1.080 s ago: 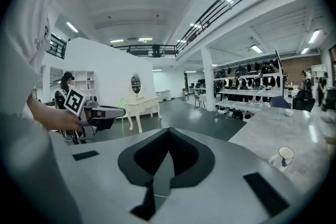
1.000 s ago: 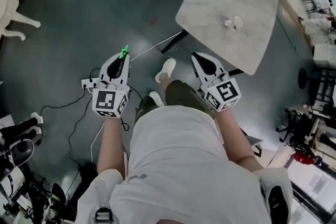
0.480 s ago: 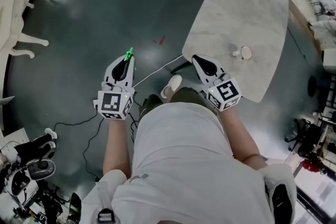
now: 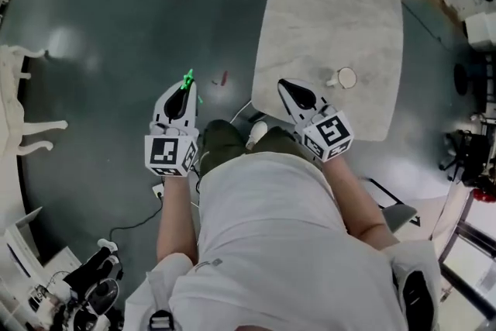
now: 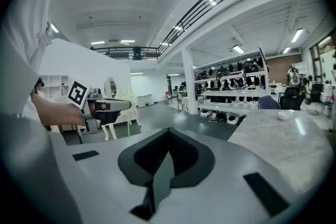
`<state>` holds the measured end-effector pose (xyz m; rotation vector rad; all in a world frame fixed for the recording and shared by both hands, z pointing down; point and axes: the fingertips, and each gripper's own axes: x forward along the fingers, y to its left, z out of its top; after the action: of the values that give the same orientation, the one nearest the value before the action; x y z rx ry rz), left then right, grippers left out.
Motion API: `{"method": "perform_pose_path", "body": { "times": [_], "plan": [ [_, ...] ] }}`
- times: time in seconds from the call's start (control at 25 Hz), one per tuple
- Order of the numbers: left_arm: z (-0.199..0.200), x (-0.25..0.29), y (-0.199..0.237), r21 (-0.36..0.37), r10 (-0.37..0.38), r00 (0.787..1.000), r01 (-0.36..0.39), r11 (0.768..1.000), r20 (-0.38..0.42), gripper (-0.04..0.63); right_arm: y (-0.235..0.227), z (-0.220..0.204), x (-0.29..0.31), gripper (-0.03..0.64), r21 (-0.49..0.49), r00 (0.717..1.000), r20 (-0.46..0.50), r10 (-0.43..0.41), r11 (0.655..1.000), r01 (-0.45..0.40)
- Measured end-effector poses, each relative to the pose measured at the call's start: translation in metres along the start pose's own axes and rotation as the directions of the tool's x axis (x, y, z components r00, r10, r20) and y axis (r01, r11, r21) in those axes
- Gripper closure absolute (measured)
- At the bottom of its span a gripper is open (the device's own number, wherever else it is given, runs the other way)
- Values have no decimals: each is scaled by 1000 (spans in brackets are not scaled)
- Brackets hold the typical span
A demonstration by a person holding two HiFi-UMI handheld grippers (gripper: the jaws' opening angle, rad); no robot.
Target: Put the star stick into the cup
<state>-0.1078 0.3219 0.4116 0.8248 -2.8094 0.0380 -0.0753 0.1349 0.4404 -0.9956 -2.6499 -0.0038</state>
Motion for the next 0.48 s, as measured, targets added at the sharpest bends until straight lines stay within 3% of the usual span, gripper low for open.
{"method": "perform_pose_path", "body": {
  "times": [0.16, 0.24, 0.48],
  "plan": [
    [12, 50, 3, 14, -108, 994, 108, 994, -6, 578, -21, 4, 8, 606, 44, 996, -1, -91, 995, 91],
    [16, 78, 1, 27, -192, 981, 193, 981, -17, 578, -33, 6, 8, 607, 70, 986, -5, -165, 984, 165],
    [27, 159, -15, 65, -437, 898, 440, 896, -57, 578, -74, 3, 6, 606, 148, 920, -37, -391, 908, 392]
  ]
}}
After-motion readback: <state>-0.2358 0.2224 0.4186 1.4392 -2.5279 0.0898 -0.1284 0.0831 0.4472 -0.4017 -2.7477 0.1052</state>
